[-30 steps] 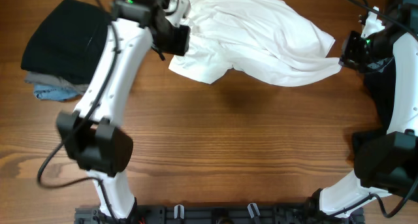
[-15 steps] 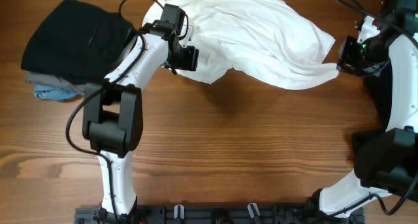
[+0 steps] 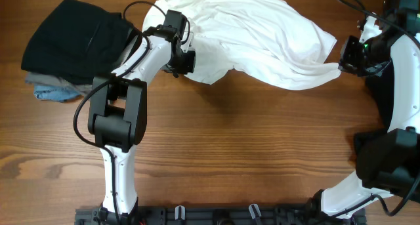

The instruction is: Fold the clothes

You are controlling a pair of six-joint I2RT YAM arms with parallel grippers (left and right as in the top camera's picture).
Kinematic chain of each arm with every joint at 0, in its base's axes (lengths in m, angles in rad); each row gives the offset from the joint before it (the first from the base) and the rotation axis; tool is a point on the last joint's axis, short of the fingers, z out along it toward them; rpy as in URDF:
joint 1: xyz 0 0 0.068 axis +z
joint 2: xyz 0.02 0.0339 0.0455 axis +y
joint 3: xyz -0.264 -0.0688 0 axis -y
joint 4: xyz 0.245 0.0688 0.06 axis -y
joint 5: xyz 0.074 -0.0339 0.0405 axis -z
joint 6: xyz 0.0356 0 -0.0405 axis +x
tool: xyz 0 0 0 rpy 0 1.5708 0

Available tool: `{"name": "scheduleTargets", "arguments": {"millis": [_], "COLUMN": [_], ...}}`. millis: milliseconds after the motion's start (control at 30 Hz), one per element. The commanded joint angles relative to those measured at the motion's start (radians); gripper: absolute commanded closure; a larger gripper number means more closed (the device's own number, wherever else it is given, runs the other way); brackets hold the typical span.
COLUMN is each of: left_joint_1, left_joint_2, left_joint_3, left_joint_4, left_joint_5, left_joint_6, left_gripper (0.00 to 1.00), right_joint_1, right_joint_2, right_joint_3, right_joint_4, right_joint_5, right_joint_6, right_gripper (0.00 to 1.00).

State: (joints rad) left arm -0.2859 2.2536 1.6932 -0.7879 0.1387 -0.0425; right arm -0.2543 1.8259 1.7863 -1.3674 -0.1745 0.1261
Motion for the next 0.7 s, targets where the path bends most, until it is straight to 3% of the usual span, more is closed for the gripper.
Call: {"name": "scheduleTargets", "arguments": {"millis": [0,267,400,500,667], "left_joint_1": [0.006,0.043,0.09,0.13,0.16], "left_joint_2": [0.037,-0.051,-0.116,-0.141,-0.143], "left_joint_3": [-0.013,0.0,0.0,0.0,-0.005], "left_joint_4": [-0.05,-0.346,-0.525,-0.629,-0.728], "left_joint_5": [-0.056,-0.14,-0.203,-0.193,-0.117], "left_joint_6": [0.001,-0.001,-0.076,-0.139,-0.148], "left_gripper": [0.96,0.96,0.96,0.96,0.96], "right_joint_1": [-0.002,-0.002,-0.002,-0.002,-0.002], "right_joint_2": [-0.017,-0.016,-0.016,-0.016,-0.016], "right_joint_3": [-0.007,-0.008,-0.024,-0.071,-0.177], "right_joint_4": [0.002,0.002,0.0,0.006,0.044], "right_joint_5": [0.019,0.04,0.151,0.217,0.228], "right_joint_6": [0.008,0.024,0.085,0.113,0.113], "right_gripper": [0.92,0.89,0.89,0.88,0.89]}}
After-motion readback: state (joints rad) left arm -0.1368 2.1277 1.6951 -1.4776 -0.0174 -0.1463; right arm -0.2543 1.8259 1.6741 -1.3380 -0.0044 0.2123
